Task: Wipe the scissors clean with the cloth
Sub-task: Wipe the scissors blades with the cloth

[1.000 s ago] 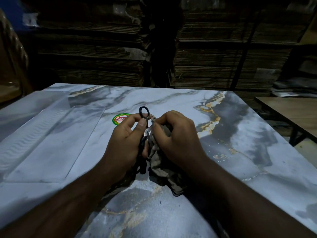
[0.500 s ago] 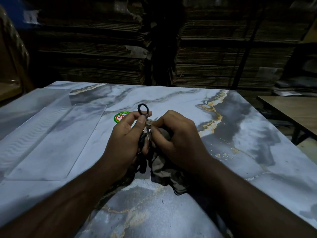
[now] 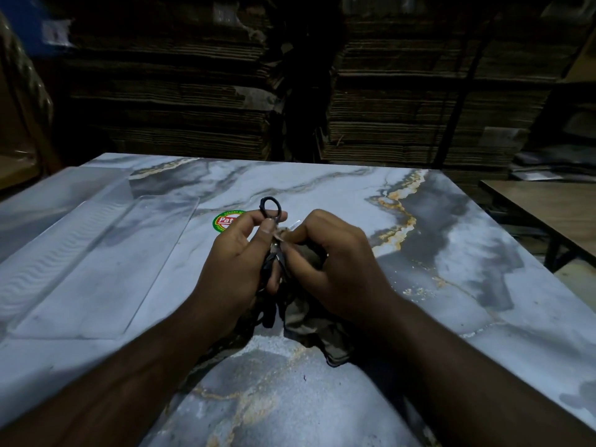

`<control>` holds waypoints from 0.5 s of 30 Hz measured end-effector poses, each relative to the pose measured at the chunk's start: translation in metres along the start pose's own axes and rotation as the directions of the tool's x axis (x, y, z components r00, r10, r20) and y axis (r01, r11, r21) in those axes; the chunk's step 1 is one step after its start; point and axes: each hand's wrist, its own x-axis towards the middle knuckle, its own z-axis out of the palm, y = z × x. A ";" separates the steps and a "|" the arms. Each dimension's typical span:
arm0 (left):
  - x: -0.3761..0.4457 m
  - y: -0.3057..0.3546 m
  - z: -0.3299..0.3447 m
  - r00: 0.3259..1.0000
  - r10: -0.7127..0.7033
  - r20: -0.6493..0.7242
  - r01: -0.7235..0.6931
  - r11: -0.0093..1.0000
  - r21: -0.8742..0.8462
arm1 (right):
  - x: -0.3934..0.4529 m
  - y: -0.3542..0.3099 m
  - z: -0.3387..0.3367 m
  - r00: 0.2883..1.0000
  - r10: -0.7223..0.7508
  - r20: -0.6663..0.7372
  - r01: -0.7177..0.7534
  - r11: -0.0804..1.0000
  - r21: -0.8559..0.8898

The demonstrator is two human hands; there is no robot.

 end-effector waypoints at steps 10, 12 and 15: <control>-0.001 0.003 0.001 1.000 -0.017 -0.006 0.017 1.000 0.002 | 0.002 0.004 0.001 0.999 0.011 -0.033 -0.012 1.000 -0.024; -0.002 0.003 0.000 1.000 -0.024 -0.002 0.024 0.999 0.021 | 0.007 0.010 0.001 0.987 0.118 -0.112 -0.122 0.992 -0.024; -0.002 0.002 0.002 1.000 -0.018 -0.001 0.018 0.999 0.036 | 0.006 0.010 0.000 0.980 0.157 -0.126 -0.161 0.987 -0.019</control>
